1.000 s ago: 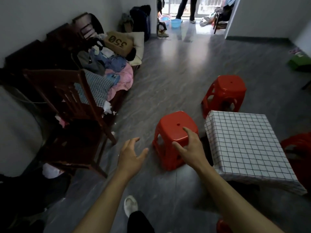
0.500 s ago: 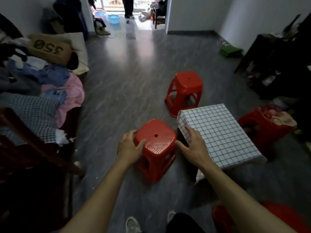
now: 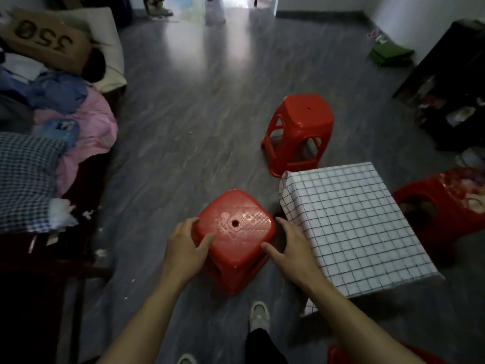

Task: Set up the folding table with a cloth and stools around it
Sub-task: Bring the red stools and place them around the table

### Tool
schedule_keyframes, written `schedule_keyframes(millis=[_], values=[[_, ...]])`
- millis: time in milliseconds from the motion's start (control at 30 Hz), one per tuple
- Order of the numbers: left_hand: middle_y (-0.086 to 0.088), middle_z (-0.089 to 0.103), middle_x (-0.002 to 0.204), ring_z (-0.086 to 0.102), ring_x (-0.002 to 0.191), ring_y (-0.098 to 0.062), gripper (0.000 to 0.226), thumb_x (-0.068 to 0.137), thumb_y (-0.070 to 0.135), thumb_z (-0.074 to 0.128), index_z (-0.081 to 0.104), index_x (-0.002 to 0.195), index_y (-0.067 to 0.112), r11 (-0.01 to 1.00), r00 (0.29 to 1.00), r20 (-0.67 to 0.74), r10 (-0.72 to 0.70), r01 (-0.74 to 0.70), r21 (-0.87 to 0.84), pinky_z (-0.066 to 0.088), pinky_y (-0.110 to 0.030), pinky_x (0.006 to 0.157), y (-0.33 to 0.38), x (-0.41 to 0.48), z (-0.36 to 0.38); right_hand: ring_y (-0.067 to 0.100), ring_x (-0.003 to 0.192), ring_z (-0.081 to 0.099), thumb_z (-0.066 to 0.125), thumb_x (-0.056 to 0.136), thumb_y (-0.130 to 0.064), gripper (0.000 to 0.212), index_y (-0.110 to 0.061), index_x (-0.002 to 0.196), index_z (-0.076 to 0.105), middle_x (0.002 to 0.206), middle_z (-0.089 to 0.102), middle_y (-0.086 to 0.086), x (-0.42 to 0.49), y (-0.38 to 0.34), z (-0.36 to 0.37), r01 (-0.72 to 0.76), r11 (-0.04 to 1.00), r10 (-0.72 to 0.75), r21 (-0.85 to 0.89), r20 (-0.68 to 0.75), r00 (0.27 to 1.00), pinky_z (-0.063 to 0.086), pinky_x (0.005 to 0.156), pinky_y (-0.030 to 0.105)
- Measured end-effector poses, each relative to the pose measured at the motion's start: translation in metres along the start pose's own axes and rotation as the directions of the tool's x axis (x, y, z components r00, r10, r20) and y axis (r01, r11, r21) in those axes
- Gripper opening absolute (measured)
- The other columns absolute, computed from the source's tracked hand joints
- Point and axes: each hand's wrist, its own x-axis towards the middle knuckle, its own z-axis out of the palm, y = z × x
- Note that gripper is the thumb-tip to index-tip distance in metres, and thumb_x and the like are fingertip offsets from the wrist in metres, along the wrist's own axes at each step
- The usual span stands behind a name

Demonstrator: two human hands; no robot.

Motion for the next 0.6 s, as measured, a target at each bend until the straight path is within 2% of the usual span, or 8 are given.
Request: schedule_keyframes(millis=[133, 267, 367, 500, 600], values=[[-0.009, 0.057, 0.128, 0.054, 0.118, -0.026, 0.052, 0.083, 0.03, 0.074, 0.056, 0.129, 0.015, 0.998, 0.998, 0.02, -0.055, 0.055, -0.018, 0.042, -0.036, 0.104, -0.028, 0.037, 0.06, 0.016, 0.132, 0.041, 0.078, 0.079, -0.039, 0.079, -0.019, 0.146, 0.042, 0.144, 0.046, 0.005, 0.063, 0.052, 0.038, -0.017, 0.999, 0.021, -0.046, 0.08, 0.997, 0.028, 0.112, 0.024], [-0.009, 0.057, 0.128, 0.053, 0.119, -0.026, 0.052, 0.082, 0.029, 0.074, 0.056, 0.129, 0.014, 0.994, 0.993, 0.064, -0.103, 0.104, -0.011, 0.04, -0.035, 0.104, -0.07, 0.066, 0.125, 0.015, 0.13, 0.045, 0.077, 0.079, -0.04, 0.077, -0.02, 0.146, 0.043, 0.141, 0.049, 0.002, 0.113, 0.096, 0.077, -0.01, 0.997, 0.018, -0.071, 0.116, 0.993, 0.035, 0.113, 0.033], [-0.011, 0.055, 0.128, 0.052, 0.119, -0.028, 0.054, 0.082, 0.031, 0.074, 0.054, 0.13, 0.016, 0.982, 0.978, 0.102, -0.185, 0.187, -0.018, 0.042, -0.043, 0.105, -0.108, 0.089, 0.17, 0.017, 0.13, 0.044, 0.076, 0.082, -0.038, 0.076, -0.02, 0.147, 0.04, 0.143, 0.046, 0.003, 0.148, 0.123, 0.108, 0.011, 0.995, 0.004, -0.098, 0.149, 0.989, 0.036, 0.113, 0.038], [-0.012, 0.054, 0.129, 0.052, 0.118, -0.03, 0.056, 0.082, 0.033, 0.074, 0.053, 0.131, 0.017, 0.966, 0.964, 0.053, -0.259, 0.258, 0.035, 0.041, -0.042, 0.103, -0.145, 0.114, 0.213, 0.023, 0.136, 0.037, 0.073, 0.083, -0.042, 0.079, -0.027, 0.15, 0.034, 0.15, 0.036, 0.005, 0.19, 0.154, 0.152, 0.07, 0.978, -0.024, -0.197, 0.229, 0.973, 0.033, 0.115, 0.043], [-0.017, 0.039, 0.144, 0.037, 0.132, -0.035, 0.069, 0.08, 0.038, 0.074, 0.045, 0.14, 0.019, 0.938, 0.945, -0.016, -0.326, 0.326, 0.114, 0.032, -0.043, 0.11, -0.158, 0.126, 0.227, 0.032, 0.14, 0.028, 0.073, 0.08, -0.048, 0.081, -0.032, 0.148, 0.031, 0.154, 0.028, 0.01, 0.216, 0.167, 0.176, 0.083, 0.945, 0.003, -0.318, 0.261, 0.965, 0.031, 0.114, 0.052]])
